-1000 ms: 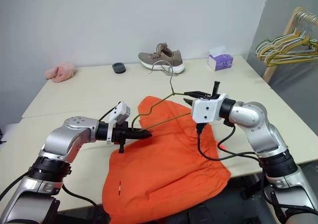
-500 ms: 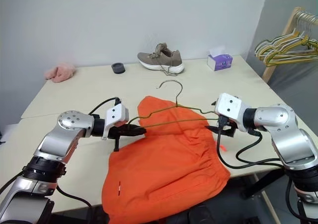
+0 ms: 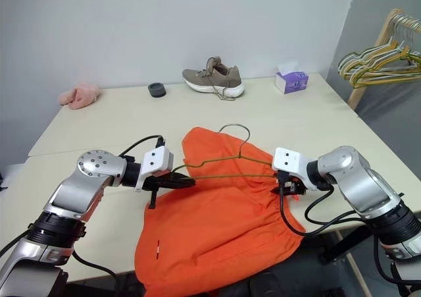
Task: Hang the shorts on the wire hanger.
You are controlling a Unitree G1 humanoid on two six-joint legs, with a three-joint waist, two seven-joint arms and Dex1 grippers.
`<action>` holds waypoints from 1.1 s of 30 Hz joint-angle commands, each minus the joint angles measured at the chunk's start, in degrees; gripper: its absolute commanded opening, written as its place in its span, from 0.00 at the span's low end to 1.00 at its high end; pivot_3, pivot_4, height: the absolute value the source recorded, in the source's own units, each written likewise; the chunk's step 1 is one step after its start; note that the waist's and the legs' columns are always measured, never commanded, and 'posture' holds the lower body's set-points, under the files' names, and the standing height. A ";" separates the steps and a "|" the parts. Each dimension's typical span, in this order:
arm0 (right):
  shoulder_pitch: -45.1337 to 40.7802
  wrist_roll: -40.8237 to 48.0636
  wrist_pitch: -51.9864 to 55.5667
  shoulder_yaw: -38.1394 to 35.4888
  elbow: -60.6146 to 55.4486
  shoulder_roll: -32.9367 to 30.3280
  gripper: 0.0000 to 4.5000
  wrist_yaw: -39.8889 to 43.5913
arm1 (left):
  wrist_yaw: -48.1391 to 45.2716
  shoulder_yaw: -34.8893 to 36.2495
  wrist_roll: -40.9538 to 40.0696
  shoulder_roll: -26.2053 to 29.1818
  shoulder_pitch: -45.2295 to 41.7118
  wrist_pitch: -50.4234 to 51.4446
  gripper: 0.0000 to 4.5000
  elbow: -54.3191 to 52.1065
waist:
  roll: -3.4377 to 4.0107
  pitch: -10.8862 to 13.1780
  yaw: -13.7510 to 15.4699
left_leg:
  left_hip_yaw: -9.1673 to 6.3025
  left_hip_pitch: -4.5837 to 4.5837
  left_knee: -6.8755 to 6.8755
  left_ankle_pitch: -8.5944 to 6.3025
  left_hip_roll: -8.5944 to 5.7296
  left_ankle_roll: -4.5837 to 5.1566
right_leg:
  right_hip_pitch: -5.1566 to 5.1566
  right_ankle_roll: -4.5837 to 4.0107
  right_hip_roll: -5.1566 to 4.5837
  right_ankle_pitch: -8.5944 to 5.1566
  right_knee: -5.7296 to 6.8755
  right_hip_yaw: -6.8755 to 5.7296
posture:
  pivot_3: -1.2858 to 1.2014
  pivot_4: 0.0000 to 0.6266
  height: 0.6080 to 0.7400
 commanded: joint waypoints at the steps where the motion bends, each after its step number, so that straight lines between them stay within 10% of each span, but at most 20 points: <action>1: -1.42 -0.42 -0.64 0.08 0.12 0.15 0.21 0.92 | -0.20 0.84 -0.54 1.01 0.06 0.05 0.00 -1.87 | 0.00 0.00 -0.01 | 0.00 0.00 0.00 0.00 0.00 0.00 | 0.00 0.00 0.00 0.00 0.00 0.00 | 0.42 0.05 1.00; 4: -1.21 -0.18 -0.55 -0.14 0.14 0.12 0.00 1.28 | -0.19 0.95 -0.60 0.90 0.25 0.03 0.00 -1.83 | -0.01 0.00 -0.01 | -0.01 0.00 0.00 0.00 0.01 0.00 | -0.01 0.00 0.00 0.00 0.03 0.00 | 0.42 0.05 1.00; 13: 0.76 1.37 0.87 -1.49 -3.44 -1.63 0.00 2.45 | 0.36 1.85 -3.14 -0.58 1.18 2.08 0.00 -1.32 | -0.01 0.00 0.03 | -0.02 0.00 0.01 0.00 0.00 0.00 | -0.02 0.03 0.00 -0.01 0.08 -0.02 | 0.42 0.05 1.00; 26: 6.60 4.87 4.77 -6.59 -9.18 -5.60 0.00 1.40 | 2.98 5.88 -7.53 -2.41 -2.25 7.40 0.84 3.50 | -0.02 -0.01 -0.13 | -0.03 0.01 0.02 0.00 0.00 0.00 | -0.02 0.03 0.04 -0.02 0.10 -0.06 | 0.40 0.06 1.00; 33: 13.83 7.67 9.00 -14.67 -11.41 -7.58 0.00 -2.30 | 4.54 8.92 -7.97 -1.87 -5.34 8.20 0.84 9.85 | -0.06 0.01 -0.15 | 0.01 -0.01 0.04 0.00 -0.01 0.00 | -0.02 0.04 0.17 -0.03 0.09 -0.04 | 0.39 0.07 1.00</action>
